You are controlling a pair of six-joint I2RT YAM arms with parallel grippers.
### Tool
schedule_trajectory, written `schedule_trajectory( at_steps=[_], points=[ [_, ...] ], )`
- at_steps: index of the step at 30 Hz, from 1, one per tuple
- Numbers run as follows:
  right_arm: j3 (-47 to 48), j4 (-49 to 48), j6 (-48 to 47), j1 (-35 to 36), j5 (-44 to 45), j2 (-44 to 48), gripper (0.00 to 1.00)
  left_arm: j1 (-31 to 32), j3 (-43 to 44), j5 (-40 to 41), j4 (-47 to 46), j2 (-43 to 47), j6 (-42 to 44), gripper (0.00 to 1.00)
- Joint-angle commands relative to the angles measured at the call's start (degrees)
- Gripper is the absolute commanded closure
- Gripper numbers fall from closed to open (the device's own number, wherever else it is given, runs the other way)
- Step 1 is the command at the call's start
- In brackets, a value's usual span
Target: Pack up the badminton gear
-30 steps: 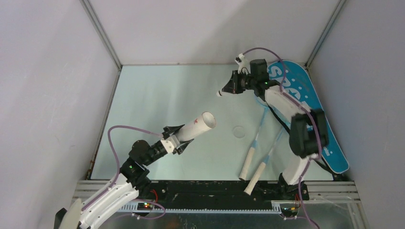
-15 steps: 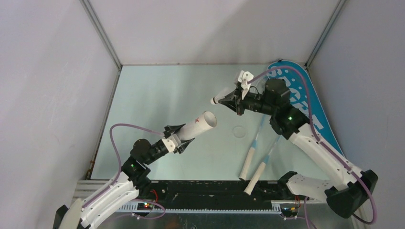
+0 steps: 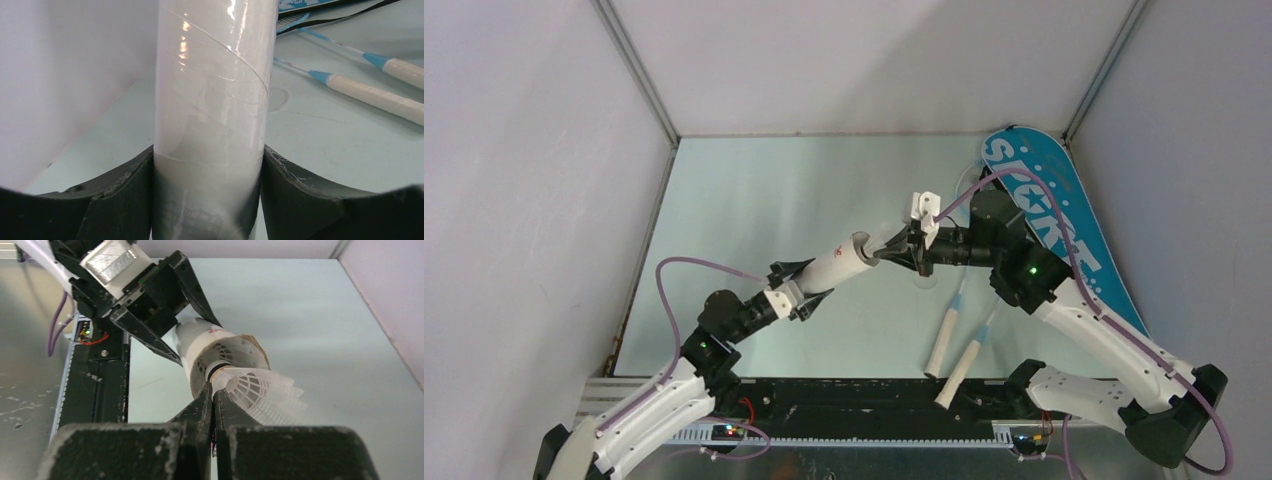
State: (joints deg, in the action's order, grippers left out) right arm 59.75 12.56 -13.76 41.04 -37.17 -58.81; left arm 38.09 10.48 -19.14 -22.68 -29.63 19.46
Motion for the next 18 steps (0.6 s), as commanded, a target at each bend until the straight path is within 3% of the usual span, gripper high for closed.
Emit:
schedule_trajectory(
  at_steps=[1,18],
  points=[
    [0.1,-3.3,-0.4,1.2,-4.5,-1.2,0.99,0.2,1.2,-1.3,-3.7,-0.1,-0.3,0.32],
    [0.3,-12.0,8.2,1.8,-14.4,-9.7,0.98,0.2,0.9,-4.0,-3.7,1.1,0.0,0.32]
  ],
)
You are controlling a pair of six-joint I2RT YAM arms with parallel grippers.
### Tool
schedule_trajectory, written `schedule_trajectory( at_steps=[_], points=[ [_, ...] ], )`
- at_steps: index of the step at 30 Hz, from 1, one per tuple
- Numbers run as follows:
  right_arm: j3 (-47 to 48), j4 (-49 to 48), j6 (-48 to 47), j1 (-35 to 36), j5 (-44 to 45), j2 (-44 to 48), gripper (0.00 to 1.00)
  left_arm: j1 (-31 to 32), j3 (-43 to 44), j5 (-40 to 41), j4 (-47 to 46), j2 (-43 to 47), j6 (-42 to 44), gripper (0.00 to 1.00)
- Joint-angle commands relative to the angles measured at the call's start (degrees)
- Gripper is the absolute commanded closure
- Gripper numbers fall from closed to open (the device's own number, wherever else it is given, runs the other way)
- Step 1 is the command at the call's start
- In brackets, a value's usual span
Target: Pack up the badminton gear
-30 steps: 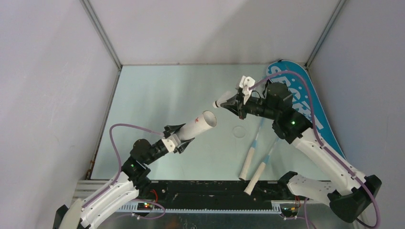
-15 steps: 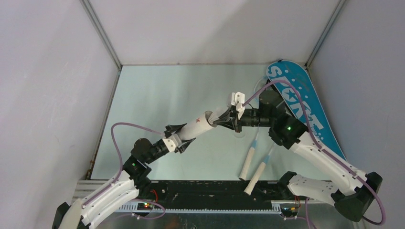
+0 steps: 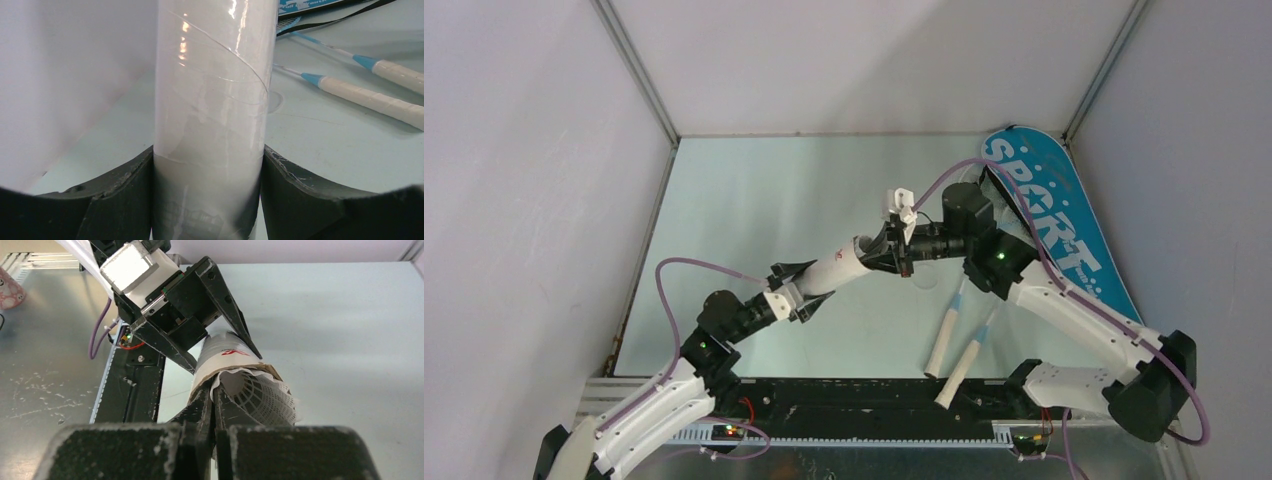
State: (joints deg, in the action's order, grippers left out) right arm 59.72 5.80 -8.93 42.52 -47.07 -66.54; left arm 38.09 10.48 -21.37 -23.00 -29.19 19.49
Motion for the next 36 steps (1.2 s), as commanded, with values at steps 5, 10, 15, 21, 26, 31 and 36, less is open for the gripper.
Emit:
schedule_trajectory(
  at_steps=[5,10,15,21,26,31,36],
  points=[
    [2.6,-3.2,4.3,0.3,-4.9,-5.9,0.97,0.2,0.8,-2.5,-3.2,1.6,0.3,0.32],
    [4.0,-1.9,5.1,0.5,-6.7,-9.6,0.95,0.2,0.4,-3.0,-3.2,2.7,0.6,0.32],
    [5.9,1.3,4.1,0.7,-4.8,-11.3,0.90,0.2,0.1,-3.0,-3.3,3.2,0.7,0.32],
    [7.6,8.0,-0.2,0.5,-0.4,-8.4,0.64,0.2,-0.1,-2.0,-3.0,3.5,0.6,0.32],
    [7.6,9.8,0.4,-0.5,4.7,-4.2,0.46,0.2,-0.3,-1.4,-3.2,3.4,0.6,0.32],
    [7.6,10.1,1.8,-3.0,6.4,1.8,0.35,0.2,-0.5,-1.4,-3.2,3.1,0.9,0.32],
    [7.6,10.2,1.8,-6.3,4.0,6.5,0.24,0.2,-0.8,-1.4,-3.6,2.9,1.4,0.32]
  ],
)
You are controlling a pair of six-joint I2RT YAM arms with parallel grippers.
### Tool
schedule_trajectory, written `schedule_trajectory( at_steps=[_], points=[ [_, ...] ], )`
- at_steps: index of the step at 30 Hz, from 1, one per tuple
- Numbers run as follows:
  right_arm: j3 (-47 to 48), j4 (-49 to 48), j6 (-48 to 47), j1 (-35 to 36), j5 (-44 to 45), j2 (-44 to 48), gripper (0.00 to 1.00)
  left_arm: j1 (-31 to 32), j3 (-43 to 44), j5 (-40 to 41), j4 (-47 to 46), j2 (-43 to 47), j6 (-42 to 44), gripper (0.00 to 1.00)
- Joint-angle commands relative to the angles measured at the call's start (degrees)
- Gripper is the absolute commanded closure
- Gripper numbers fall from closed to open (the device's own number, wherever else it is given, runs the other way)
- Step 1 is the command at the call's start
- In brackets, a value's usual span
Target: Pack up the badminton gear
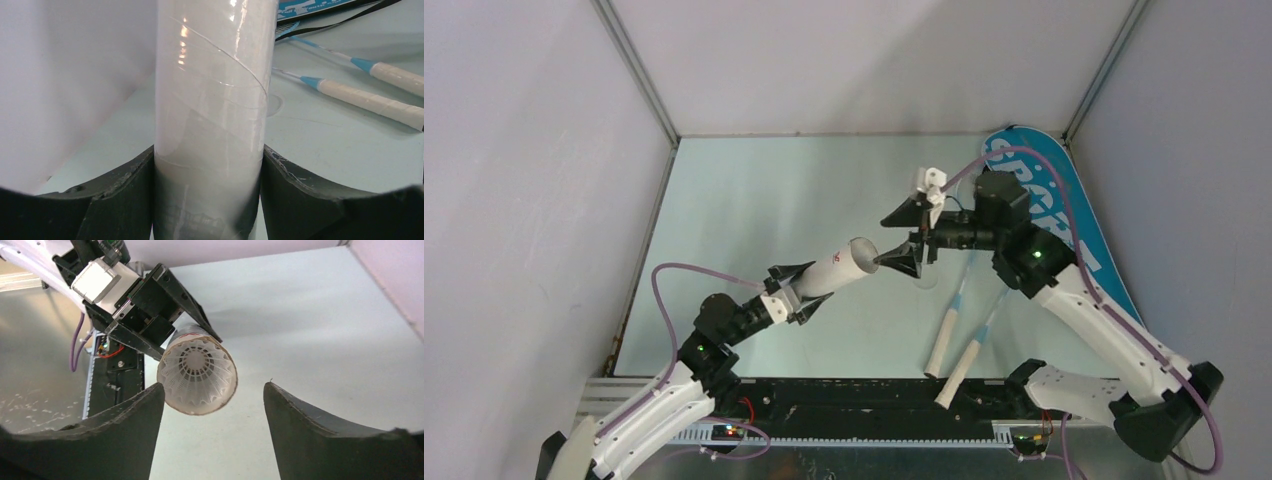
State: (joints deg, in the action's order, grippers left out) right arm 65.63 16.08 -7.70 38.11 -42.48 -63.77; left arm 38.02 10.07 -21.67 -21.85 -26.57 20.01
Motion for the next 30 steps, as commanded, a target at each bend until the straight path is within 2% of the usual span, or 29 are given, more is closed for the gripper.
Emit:
schedule_trajectory(
  at_steps=[1,2,3,4,7,11,13,15,18,19,25,30],
  points=[
    [1.7,-0.2,0.9,-2.7,-0.5,4.7,0.18,0.3,-0.5,-1.0,-4.8,0.2,1.0,0.32],
    [1.7,-0.3,1.2,-3.1,-0.1,5.2,0.14,0.3,-0.5,-1.1,-5.0,0.2,0.9,0.32],
    [1.7,-0.6,2.3,-3.9,0.3,5.9,0.03,0.3,-0.6,-1.0,-5.1,0.2,0.9,0.32],
    [1.0,-2.0,3.1,-4.4,1.2,6.6,0.02,0.2,-0.6,-1.1,-5.2,0.3,0.8,0.32],
    [-1.6,-7.0,12.3,-8.2,5.2,7.8,0.01,0.3,-0.7,-0.2,-5.5,0.6,0.2,0.32],
    [-4.6,-9.9,25.0,-14.1,19.0,8.7,0.01,0.3,-1.5,2.9,-9.1,0.8,-1.9,0.31],
    [-6.3,-9.6,32.4,-18.0,22.2,8.7,0.01,0.3,-1.4,4.2,-9.8,0.6,-2.4,0.31],
    [-8.6,-11.1,36.4,-21.1,20.5,8.4,0.01,0.3,-1.3,5.2,-10.3,0.4,-3.0,0.31],
    [-11.4,-9.4,35.4,-23.2,23.6,8.2,0.01,0.3,-1.2,7.1,-10.8,0.5,-3.6,0.31],
    [-11.6,-8.3,34.8,-23.0,27.5,8.1,0.01,0.3,-1.3,7.3,-10.9,0.5,-3.7,0.31],
    [-12.0,5.2,32.7,-22.4,39.2,2.2,0.01,0.3,-2.1,9.3,-13.2,0.9,-4.2,0.31],
    [-13.1,8.0,32.4,-15.4,52.1,-3.8,0.01,0.3,-2.3,9.2,-13.1,1.3,-4.1,0.31]
  ],
)
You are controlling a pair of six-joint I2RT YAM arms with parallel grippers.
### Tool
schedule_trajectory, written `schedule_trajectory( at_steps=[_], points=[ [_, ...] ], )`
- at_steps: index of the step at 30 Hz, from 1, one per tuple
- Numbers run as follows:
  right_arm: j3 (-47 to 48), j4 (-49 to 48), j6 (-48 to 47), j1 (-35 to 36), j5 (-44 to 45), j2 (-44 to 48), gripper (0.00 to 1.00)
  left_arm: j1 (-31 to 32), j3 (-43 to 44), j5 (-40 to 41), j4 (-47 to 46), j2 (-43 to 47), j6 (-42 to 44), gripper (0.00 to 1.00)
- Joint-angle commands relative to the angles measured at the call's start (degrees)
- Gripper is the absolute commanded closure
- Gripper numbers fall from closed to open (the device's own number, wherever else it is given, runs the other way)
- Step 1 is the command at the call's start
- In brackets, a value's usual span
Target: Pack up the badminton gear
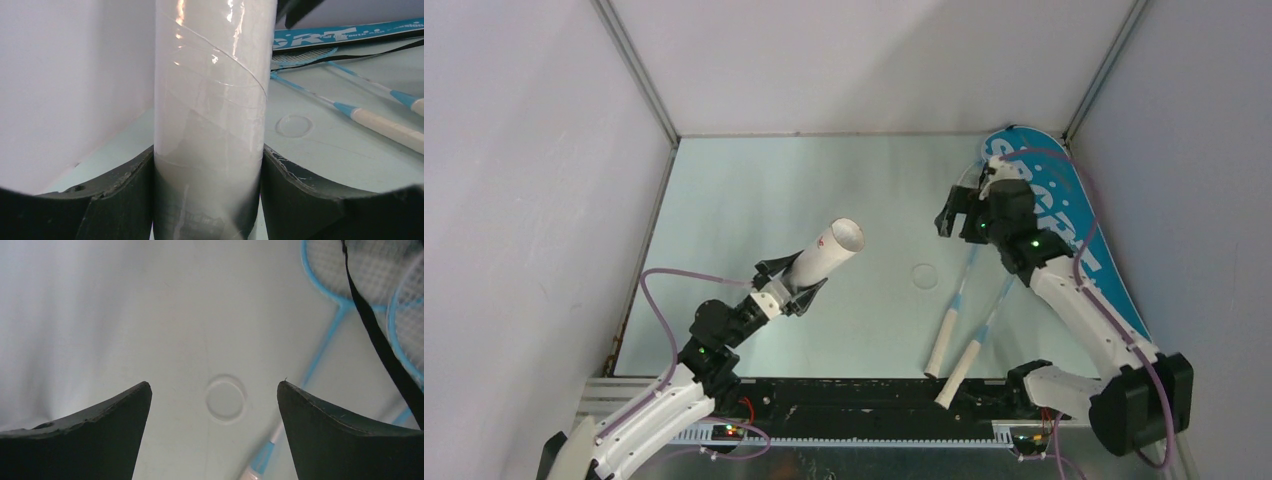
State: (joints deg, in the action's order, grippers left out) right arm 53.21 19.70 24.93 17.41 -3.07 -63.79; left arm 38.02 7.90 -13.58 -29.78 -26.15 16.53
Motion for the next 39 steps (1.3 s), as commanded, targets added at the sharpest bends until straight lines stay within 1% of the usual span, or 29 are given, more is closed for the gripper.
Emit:
schedule_trajectory(
  at_steps=[1,3,9,12,14,19,24,27,28,31,32,33,34,38,39],
  points=[
    [-0.7,4.3,-0.4,7.3,13.2,-6.2,0.01,0.3,-0.2,1.1,-5.2,0.9,-0.6,0.31],
    [-0.7,3.6,-0.5,9.5,13.4,-10.4,0.01,0.3,-0.2,1.1,-5.0,0.9,-0.6,0.31],
    [-0.7,-1.9,-0.1,12.9,6.3,-21.4,0.06,0.3,-0.3,0.2,-4.2,0.7,-0.2,0.31],
    [0.4,-3.3,0.4,14.1,5.0,-26.6,0.10,0.2,-0.2,0.0,-4.2,0.5,-0.2,0.31],
    [1.4,-3.1,0.8,14.9,5.4,-29.4,0.15,0.3,-0.1,0.1,-4.0,0.5,-0.1,0.31],
    [3.2,-2.2,0.7,15.9,4.9,-34.0,0.27,0.3,0.0,-0.5,-2.8,0.5,0.3,0.31],
    [3.6,-1.9,0.2,17.4,6.8,-35.5,0.34,0.3,-0.1,-0.8,-2.5,0.7,0.4,0.31],
    [4.0,-1.2,0.0,18.1,7.9,-36.4,0.42,0.3,0.0,-1.1,-2.6,0.8,0.5,0.31],
    [4.0,-1.1,0.1,18.2,8.1,-36.6,0.47,0.3,0.0,-1.0,-2.6,0.8,0.4,0.31],
    [4.1,-1.0,0.0,19.0,9.1,-37.4,0.57,0.3,0.1,-0.9,-2.3,0.7,0.4,0.31],
    [4.2,-0.9,0.0,19.2,9.6,-37.5,0.62,0.3,0.1,-0.9,-2.3,0.7,0.5,0.31],
    [4.3,-0.7,0.0,19.4,10.0,-37.6,0.64,0.3,0.2,-0.9,-2.3,0.6,0.4,0.31],
    [4.4,-0.6,0.0,19.5,10.5,-37.8,0.69,0.3,0.2,-0.9,-2.4,0.6,0.5,0.31],
    [4.4,-0.1,0.1,19.7,11.7,-38.0,0.84,0.3,0.3,-0.8,-2.2,0.4,0.5,0.31],
    [4.4,0.0,0.2,19.6,11.9,-38.1,0.85,0.2,0.3,-0.7,-2.2,0.4,0.4,0.31]
  ],
)
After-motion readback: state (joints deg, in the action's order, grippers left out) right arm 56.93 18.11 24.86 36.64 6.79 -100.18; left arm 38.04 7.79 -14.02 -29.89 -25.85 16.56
